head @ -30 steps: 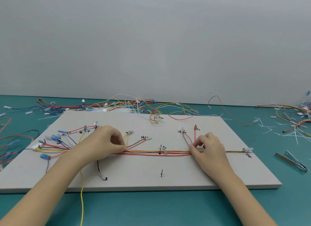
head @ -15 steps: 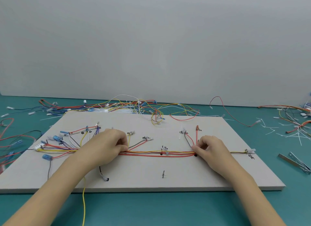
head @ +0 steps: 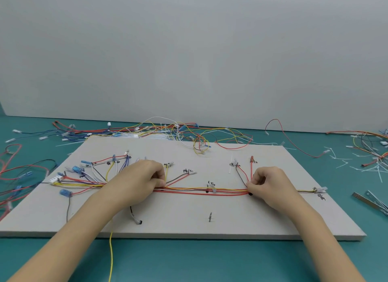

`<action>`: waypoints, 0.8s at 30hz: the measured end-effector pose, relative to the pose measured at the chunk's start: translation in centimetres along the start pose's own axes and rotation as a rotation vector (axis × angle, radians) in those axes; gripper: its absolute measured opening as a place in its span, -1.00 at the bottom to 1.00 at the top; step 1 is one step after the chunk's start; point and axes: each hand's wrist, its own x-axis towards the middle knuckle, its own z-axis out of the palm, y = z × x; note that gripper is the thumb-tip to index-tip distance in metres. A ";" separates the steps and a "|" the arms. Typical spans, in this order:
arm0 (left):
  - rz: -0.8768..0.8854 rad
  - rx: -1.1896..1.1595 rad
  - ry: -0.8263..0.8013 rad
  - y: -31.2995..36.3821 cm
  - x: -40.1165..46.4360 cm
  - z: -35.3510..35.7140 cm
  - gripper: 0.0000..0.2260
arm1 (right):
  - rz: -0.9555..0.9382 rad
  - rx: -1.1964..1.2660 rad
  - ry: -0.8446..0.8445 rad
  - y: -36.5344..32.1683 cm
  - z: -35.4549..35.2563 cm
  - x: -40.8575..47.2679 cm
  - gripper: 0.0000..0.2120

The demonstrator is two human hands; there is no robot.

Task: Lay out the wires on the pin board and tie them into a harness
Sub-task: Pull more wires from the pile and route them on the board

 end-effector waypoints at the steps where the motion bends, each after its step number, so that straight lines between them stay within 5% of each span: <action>1: 0.016 -0.016 -0.002 0.3 0.0 0.3 -0.85 | 0.016 0.006 0.008 0.2 -0.3 -0.2 -0.78; 24: 0.297 -0.139 -0.031 9.5 1.9 5.4 -0.92 | 0.321 0.093 0.260 6.3 -7.2 -2.1 -0.75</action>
